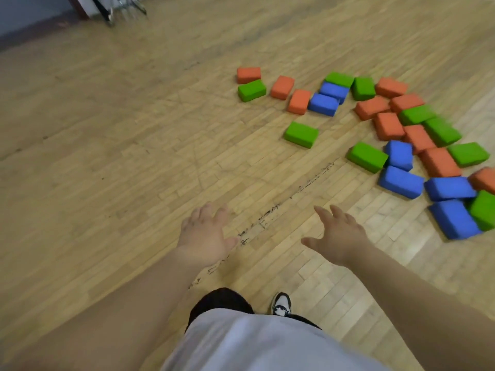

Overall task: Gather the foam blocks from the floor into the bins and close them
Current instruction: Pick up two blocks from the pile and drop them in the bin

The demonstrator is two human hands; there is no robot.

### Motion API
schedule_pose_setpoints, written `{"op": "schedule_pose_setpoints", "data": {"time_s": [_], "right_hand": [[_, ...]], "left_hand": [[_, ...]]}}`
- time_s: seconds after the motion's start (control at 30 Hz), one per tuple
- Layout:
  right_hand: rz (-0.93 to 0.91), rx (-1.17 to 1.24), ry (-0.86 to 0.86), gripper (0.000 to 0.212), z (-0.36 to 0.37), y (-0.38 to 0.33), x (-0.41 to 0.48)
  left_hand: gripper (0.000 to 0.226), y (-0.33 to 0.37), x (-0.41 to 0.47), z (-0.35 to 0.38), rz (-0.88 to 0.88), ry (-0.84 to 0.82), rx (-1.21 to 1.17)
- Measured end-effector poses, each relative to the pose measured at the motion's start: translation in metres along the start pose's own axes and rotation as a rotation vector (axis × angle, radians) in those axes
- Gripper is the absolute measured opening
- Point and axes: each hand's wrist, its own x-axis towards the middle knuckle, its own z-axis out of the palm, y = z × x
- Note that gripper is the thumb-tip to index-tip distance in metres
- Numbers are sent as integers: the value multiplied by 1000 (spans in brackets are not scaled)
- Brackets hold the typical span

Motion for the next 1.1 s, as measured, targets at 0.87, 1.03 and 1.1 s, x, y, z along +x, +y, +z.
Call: {"op": "schedule_pose_setpoints", "data": {"time_s": [0.87,1.03,1.1], "right_hand": [[-11,8,50,99,-270,-94,483],[-26,4,28,100,-311,-92,580],[-54,13,24,100,-331,-91,627]], "left_hand": [[92,-23,506,-259,10,0,49],[90,-10,601,-289,8,0,28],[89,-1,642,-302,-19,1,2]]}}
